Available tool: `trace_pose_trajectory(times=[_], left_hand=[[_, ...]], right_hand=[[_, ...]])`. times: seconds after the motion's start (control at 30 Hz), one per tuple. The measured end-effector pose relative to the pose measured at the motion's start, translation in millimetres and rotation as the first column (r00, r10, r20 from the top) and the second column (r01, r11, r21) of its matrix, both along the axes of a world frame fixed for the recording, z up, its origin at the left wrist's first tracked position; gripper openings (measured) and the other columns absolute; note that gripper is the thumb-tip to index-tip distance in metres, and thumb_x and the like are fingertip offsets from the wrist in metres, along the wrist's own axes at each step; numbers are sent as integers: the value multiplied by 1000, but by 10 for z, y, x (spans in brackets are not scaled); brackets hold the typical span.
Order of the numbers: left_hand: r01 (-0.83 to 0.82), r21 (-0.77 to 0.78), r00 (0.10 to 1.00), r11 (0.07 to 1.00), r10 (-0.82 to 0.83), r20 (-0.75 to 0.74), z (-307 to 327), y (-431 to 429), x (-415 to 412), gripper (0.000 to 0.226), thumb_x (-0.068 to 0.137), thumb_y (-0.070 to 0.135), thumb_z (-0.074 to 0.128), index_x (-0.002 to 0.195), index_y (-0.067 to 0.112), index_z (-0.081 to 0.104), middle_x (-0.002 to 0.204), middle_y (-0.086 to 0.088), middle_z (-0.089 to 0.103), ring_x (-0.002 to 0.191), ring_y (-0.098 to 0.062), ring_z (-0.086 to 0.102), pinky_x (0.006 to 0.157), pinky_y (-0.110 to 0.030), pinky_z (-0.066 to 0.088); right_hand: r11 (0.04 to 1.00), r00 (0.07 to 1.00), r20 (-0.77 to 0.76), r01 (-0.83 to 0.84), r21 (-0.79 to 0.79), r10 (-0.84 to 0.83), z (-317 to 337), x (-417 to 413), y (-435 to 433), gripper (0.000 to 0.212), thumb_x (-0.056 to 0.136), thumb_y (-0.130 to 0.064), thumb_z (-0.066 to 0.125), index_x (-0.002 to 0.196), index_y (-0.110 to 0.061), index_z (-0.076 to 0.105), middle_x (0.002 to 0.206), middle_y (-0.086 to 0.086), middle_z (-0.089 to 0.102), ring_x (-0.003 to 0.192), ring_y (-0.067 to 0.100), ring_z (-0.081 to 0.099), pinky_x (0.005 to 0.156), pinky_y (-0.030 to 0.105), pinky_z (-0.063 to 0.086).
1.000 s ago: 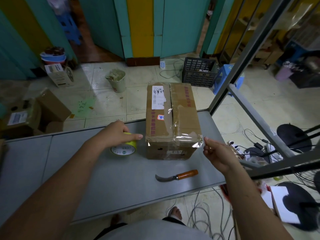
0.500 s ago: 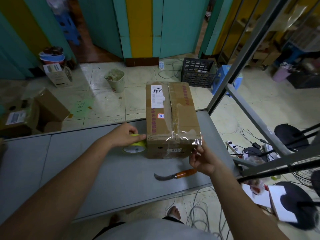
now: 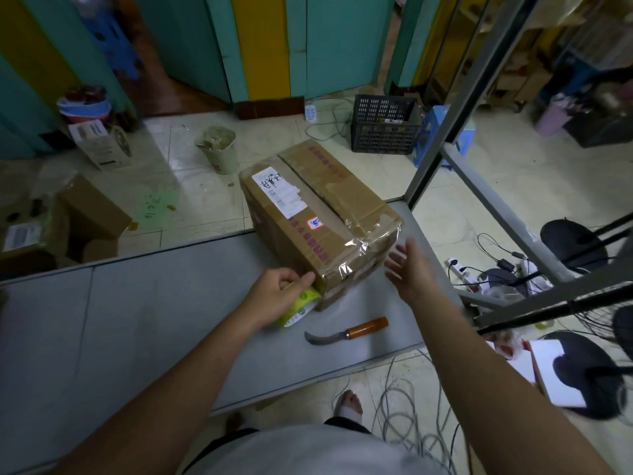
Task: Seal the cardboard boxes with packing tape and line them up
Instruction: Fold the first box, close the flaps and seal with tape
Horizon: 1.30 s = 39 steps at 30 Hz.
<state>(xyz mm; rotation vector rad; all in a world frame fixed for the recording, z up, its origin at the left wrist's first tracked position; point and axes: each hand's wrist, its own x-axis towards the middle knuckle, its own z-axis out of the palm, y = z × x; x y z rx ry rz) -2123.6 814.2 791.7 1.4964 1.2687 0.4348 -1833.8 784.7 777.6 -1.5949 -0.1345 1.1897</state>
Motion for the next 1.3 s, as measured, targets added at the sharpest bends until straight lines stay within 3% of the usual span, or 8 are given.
trace_pose_trajectory(times=[0.03, 0.1, 0.2, 0.27, 0.4, 0.7, 0.93, 1.3], left_hand=[[9, -31, 1000, 999, -8, 26, 15, -7, -25, 35, 100, 45, 69, 81, 16, 69, 57, 12, 63, 54, 1, 56, 53, -15, 41], [29, -110, 997, 994, -20, 81, 49, -8, -96, 30, 101, 41, 68, 92, 12, 71, 69, 9, 73, 66, -1, 67, 60, -13, 49], [3, -135, 999, 991, 3, 47, 87, -15, -194, 19, 98, 29, 76, 105, 16, 64, 73, 2, 77, 67, -4, 72, 58, -14, 51], [-25, -104, 996, 994, 34, 84, 98, -41, -209, 36, 95, 21, 81, 118, 23, 54, 74, -3, 77, 67, -6, 73, 60, -16, 52], [6, -40, 963, 999, 5, 268, 161, -51, -190, 75, 95, 9, 79, 143, 47, 36, 85, -16, 77, 79, -22, 78, 71, -25, 60], [197, 48, 962, 979, -203, 183, 240, 17, -137, 97, 97, 3, 66, 154, 69, 24, 89, -33, 68, 70, -28, 65, 72, -38, 58], [237, 62, 954, 970, -244, 176, 246, 45, -166, 100, 96, 7, 73, 155, 69, 23, 112, 12, 78, 67, -19, 69, 67, -26, 60], [222, 58, 955, 973, -230, 187, 323, -1, -145, 99, 96, 6, 71, 160, 63, 20, 130, 11, 70, 70, -4, 73, 70, -13, 54]], right_hand=[[992, 952, 279, -110, -66, 125, -101, -34, -145, 42, 107, -47, 54, 109, -8, 68, 103, 13, 70, 89, 27, 66, 84, 39, 55], [825, 528, 657, -490, -282, 538, -317, -102, -488, 41, 101, -53, 59, 99, -14, 71, 92, 5, 69, 88, 26, 67, 82, 41, 57], [383, -90, 613, -707, -594, 785, -555, -210, -858, 56, 78, -73, 68, 118, -34, 71, 116, -9, 61, 107, 13, 54, 91, 35, 47], [342, -217, 601, -656, -673, 769, -677, -261, -931, 51, 83, -59, 74, 130, -41, 63, 125, -12, 53, 114, 13, 44, 93, 33, 39], [381, -218, 640, -648, -660, 737, -670, -295, -890, 26, 95, -40, 69, 121, -43, 66, 117, -12, 54, 110, 14, 47, 93, 32, 40], [500, 238, 654, -830, -248, 718, 223, -176, -1492, 14, 99, -36, 69, 111, -35, 62, 85, -1, 66, 70, 17, 61, 66, 35, 51], [622, 400, 671, -774, -118, 625, 842, -745, -1540, 21, 99, -50, 61, 117, -38, 61, 76, 6, 68, 55, 16, 56, 52, 32, 44], [585, 207, 692, -723, -368, 692, 973, -1093, -1134, 24, 107, -41, 53, 118, -26, 68, 73, -1, 67, 65, 16, 64, 67, 41, 57]])
